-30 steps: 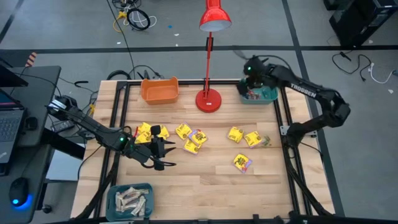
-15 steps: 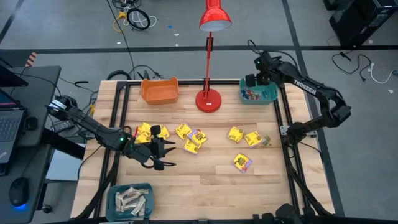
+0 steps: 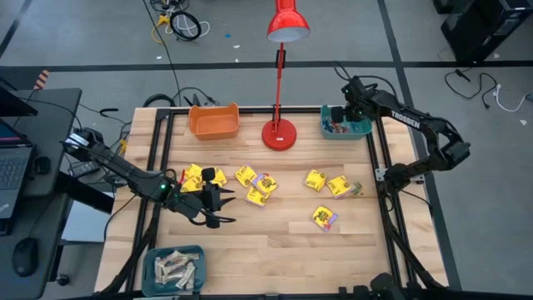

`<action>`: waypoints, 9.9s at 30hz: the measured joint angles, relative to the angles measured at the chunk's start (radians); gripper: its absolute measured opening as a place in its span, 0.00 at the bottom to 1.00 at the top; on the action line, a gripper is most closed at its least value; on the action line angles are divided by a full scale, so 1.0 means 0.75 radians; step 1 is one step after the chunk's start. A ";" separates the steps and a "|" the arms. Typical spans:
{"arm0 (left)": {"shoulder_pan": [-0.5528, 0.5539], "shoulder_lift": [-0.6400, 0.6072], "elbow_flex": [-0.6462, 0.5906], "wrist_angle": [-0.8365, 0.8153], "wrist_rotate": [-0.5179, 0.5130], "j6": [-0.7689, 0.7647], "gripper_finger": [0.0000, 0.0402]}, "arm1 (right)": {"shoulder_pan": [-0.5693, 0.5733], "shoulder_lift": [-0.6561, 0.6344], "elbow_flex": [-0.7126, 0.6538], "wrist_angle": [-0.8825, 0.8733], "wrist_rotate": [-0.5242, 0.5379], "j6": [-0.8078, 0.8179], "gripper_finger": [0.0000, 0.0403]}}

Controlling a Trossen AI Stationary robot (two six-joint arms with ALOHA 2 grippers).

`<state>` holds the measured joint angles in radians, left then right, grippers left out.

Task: Sort candy
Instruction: Put the small violet candy into the green bin, then put the small green candy into the green bin

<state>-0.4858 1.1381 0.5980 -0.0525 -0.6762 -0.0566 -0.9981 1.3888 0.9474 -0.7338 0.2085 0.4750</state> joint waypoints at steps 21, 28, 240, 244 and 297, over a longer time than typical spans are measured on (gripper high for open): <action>0.000 0.000 0.000 0.001 0.000 0.000 0.22 | -0.001 0.000 -0.087 0.071 -0.036 0.033 0.05; -0.001 0.001 0.000 0.001 0.000 -0.001 0.22 | -0.001 0.000 -0.087 0.073 -0.036 0.031 0.10; 0.001 0.001 0.000 -0.057 -0.003 0.000 0.22 | 1.500 0.373 -0.208 -0.626 -0.239 0.957 0.02; 0.001 0.001 0.000 -0.058 -0.003 0.000 0.22 | 1.500 0.393 -0.208 -0.589 -0.237 0.979 0.01; 0.001 0.001 0.000 -0.061 -0.012 -0.001 0.22 | 1.615 0.388 -0.165 -0.440 -0.271 -0.061 0.27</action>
<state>-0.4850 1.1385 0.5980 -0.0978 -0.6849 -0.0570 0.2132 1.6794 0.8234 -1.0636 0.0054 0.4294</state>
